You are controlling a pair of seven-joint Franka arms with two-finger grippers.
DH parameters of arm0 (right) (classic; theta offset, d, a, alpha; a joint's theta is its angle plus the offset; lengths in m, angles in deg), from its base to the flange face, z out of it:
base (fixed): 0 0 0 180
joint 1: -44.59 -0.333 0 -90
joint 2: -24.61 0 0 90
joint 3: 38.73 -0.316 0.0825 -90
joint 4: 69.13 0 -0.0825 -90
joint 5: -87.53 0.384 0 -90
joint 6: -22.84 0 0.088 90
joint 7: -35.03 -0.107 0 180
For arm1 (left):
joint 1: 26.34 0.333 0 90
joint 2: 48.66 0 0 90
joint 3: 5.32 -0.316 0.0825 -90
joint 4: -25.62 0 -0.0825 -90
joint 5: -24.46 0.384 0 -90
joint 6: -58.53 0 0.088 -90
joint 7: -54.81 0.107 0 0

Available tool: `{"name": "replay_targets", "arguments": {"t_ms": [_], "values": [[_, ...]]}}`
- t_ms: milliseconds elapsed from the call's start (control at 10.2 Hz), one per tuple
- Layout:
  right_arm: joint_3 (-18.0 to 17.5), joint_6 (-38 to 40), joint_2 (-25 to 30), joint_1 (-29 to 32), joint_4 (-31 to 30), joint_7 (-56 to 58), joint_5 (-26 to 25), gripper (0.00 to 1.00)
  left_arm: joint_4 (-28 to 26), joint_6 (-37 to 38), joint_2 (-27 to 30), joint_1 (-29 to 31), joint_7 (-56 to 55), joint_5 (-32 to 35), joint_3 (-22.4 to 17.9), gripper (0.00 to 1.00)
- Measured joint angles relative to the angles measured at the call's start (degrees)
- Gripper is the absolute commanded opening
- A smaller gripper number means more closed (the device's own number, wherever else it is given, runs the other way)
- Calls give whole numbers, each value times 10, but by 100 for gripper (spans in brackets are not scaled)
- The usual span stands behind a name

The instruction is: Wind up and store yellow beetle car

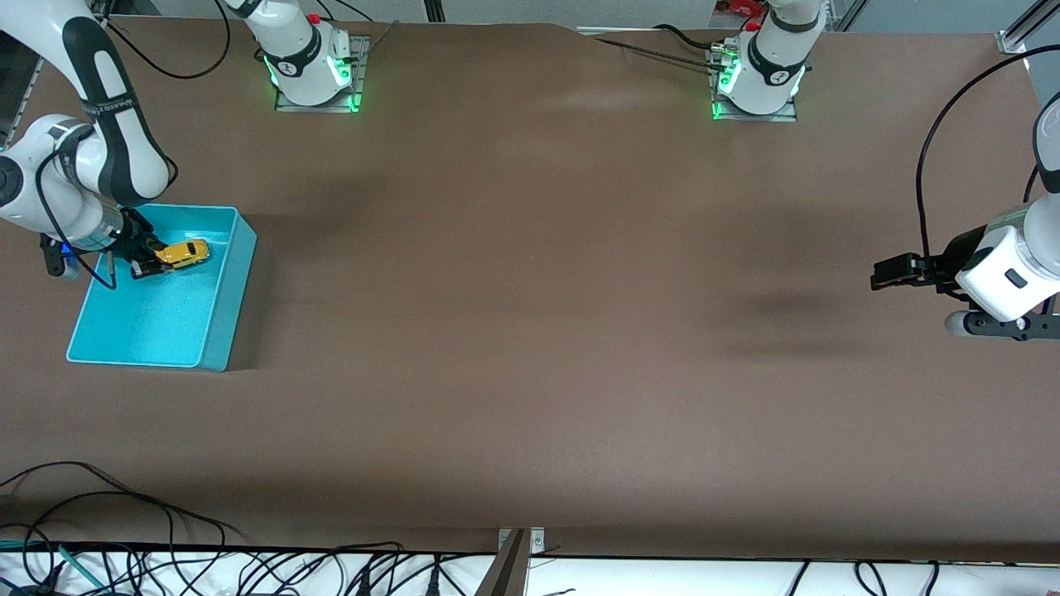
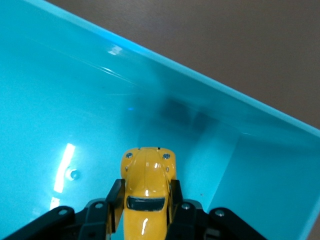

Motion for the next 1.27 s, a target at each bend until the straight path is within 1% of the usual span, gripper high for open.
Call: {"name": "replay_targets", "arguments": {"t_ms": [98,196,293,978,1076,1272], "values": [[0,-1,-12,4,0,0,0,6,0,0,0,0,0,0,0,100],[0,-4,-20,7,1,1,0,66,0,0,0,0,0,0,0,100],[0,-4,-19,8,3,1,0,100,0,0,0,0,1,0,0,100],[0,13,-15,13,3,2,0,100,0,0,0,0,1,0,0,100],[0,12,-7,13,5,2,0,100,0,0,0,0,1,0,0,100],[0,26,48,13,13,2,0,100,0,0,0,0,1,0,0,100]]}}
